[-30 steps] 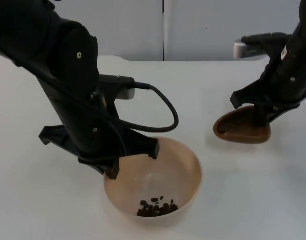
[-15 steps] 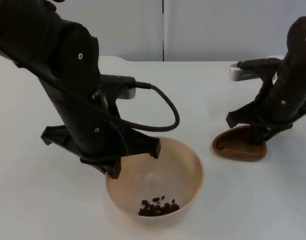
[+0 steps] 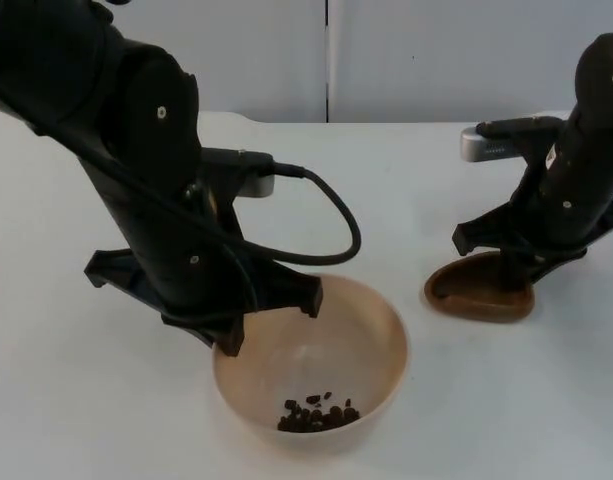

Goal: Pick up the bowl with the left hand and pour the coffee beans from the cup into the bowl with the right hand.

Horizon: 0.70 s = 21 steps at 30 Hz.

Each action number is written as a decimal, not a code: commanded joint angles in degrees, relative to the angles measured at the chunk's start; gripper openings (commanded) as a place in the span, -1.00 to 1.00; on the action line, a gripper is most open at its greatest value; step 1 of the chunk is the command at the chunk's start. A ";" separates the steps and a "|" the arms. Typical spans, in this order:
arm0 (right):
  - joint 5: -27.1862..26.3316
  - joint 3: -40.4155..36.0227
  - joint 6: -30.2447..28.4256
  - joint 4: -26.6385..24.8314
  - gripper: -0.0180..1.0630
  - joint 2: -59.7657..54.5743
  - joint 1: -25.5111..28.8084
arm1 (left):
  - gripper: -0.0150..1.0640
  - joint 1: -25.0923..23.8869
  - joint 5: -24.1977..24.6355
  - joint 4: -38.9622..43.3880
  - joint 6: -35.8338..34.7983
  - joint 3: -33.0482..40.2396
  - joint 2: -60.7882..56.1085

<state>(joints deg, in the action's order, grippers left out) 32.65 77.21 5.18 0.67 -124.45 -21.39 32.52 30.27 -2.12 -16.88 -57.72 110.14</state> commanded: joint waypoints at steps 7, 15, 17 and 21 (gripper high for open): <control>-0.39 -0.30 0.35 0.09 0.29 -0.30 0.21 | -0.20 0.04 -0.97 -0.27 0.09 0.26 0.43; -0.93 -0.30 -0.23 0.23 0.43 4.85 0.21 | 0.97 0.04 -1.21 -0.27 0.09 0.26 -2.92; -0.93 -0.30 -0.23 0.23 0.43 7.76 0.21 | 0.97 0.04 -1.22 -0.27 0.09 0.26 -4.99; -0.13 -0.30 -0.49 0.23 0.43 13.11 0.21 | 0.97 0.04 -1.85 -0.27 0.09 0.26 -9.66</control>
<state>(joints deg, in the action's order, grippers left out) 32.40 77.21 5.10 0.67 -113.47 -21.39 32.52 28.98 -2.12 -16.75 -57.62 102.41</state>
